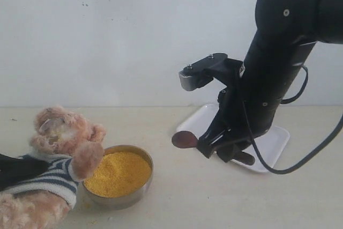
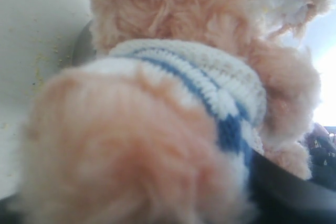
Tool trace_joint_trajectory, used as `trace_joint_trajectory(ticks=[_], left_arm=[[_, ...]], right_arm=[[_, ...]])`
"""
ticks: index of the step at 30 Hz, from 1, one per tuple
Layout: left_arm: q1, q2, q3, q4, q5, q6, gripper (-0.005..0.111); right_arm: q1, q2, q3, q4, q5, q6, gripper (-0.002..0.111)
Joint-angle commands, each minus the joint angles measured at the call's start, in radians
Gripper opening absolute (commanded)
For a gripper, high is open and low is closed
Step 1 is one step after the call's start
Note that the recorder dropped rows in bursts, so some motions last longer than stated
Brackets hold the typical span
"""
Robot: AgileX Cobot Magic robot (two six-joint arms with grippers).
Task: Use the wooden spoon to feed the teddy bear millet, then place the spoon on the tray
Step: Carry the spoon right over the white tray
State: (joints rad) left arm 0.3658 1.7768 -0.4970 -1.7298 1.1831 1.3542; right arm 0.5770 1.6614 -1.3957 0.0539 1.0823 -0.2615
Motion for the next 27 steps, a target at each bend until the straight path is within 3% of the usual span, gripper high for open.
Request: trace_joint_trajectory(ticks=[1,7,10,22,27], left_arm=[[0.001,-0.008,0.006,-0.015,0.038,0.009,0.004],[0.001,-0.008,0.006,-0.015,0.038,0.009,0.004],[0.001,-0.008,0.006,-0.015,0.038,0.009,0.004],[0.001,-0.008,0.006,-0.015,0.038,0.016,0.004],[0.001,-0.008,0.006,-0.015,0.038,0.016,0.004]], right_arm=[[-0.010,-0.012,0.000,-0.032,-0.067,-0.011,0.000],[-0.023,-0.012,-0.002,-0.117,-0.267,0.106,0.000],[-0.062,-0.010,-0.017,-0.054,-0.340,0.127,0.000],[-0.309,0.150,-0.172,0.242,-0.232,-0.070,0.000],[-0.379,0.279,-0.260,0.262,-0.209,-0.080,0.000]])
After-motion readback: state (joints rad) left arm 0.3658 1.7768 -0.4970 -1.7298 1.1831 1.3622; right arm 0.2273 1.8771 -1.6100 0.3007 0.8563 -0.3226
